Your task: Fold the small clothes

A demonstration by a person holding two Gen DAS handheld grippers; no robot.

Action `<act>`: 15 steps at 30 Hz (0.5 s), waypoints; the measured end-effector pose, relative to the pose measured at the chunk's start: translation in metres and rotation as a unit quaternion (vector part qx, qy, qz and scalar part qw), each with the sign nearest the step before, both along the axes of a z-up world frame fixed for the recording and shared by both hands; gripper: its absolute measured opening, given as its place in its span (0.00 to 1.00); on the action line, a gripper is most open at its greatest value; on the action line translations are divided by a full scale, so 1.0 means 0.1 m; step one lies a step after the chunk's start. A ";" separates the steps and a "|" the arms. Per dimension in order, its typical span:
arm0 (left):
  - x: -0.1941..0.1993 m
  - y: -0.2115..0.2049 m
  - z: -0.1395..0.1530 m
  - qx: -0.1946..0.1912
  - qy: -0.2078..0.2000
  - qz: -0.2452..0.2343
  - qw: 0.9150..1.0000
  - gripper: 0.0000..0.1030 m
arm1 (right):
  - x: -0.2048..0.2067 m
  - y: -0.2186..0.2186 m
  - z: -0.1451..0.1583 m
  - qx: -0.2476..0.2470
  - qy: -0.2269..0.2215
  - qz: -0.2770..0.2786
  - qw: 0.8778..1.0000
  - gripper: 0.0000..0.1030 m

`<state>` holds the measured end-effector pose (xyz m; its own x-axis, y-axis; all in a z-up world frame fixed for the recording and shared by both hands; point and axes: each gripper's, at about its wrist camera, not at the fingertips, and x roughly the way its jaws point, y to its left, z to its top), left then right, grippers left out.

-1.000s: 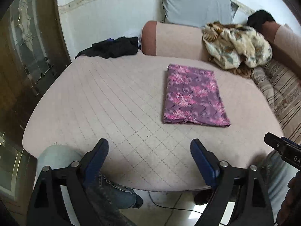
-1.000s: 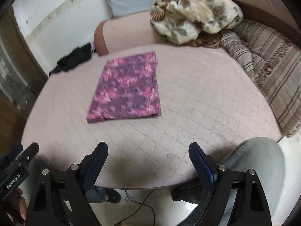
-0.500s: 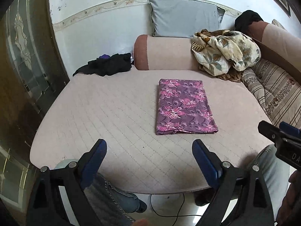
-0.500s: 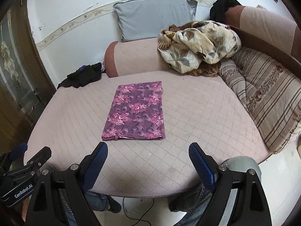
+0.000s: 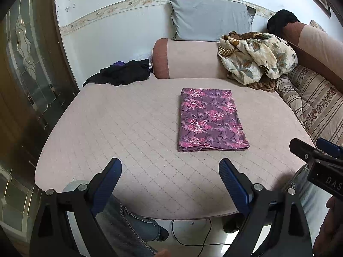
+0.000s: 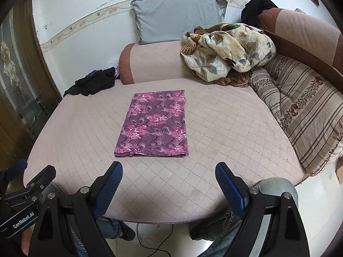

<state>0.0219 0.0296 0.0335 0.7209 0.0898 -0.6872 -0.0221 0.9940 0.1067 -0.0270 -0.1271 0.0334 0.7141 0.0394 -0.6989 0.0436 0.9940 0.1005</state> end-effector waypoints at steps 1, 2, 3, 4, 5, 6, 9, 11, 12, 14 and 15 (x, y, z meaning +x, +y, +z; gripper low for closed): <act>0.00 0.00 0.00 0.000 0.001 -0.001 1.000 0.89 | 0.00 0.00 0.00 0.000 -0.001 -0.001 1.000 0.89; 0.01 -0.01 0.00 0.001 0.001 -0.002 1.000 0.89 | 0.00 -0.01 0.00 0.000 -0.003 -0.002 1.000 0.89; 0.00 -0.02 0.00 0.001 0.001 -0.004 1.000 0.89 | -0.01 -0.01 0.00 -0.001 -0.004 -0.003 1.000 0.89; 0.00 -0.03 0.00 0.002 0.000 -0.004 1.000 0.89 | -0.01 -0.01 0.00 -0.002 -0.005 -0.004 1.000 0.89; 0.00 -0.04 0.00 0.003 0.000 -0.005 1.000 0.89 | -0.01 -0.02 0.00 -0.002 -0.005 -0.005 1.000 0.89; -0.01 -0.05 0.00 0.004 -0.001 -0.006 1.000 0.89 | -0.01 -0.03 0.00 -0.001 -0.006 -0.007 1.000 0.89; -0.03 -0.07 0.01 0.004 -0.003 -0.008 1.000 0.89 | -0.02 -0.04 0.01 0.000 -0.007 -0.009 1.000 0.89; -0.04 -0.08 0.02 0.005 -0.004 -0.009 1.000 0.89 | -0.02 -0.05 0.02 -0.002 -0.009 -0.009 1.000 0.89; -0.04 -0.08 0.02 0.004 -0.004 -0.009 1.000 0.89 | -0.03 -0.05 0.03 -0.003 -0.010 -0.010 1.000 0.89; -0.05 -0.08 0.03 0.004 -0.005 -0.010 1.000 0.89 | -0.04 -0.06 0.04 -0.003 -0.013 -0.010 1.000 0.89; -0.06 -0.08 0.03 0.004 -0.005 -0.010 1.000 0.89 | -0.05 -0.06 0.05 -0.004 -0.014 -0.011 1.000 0.89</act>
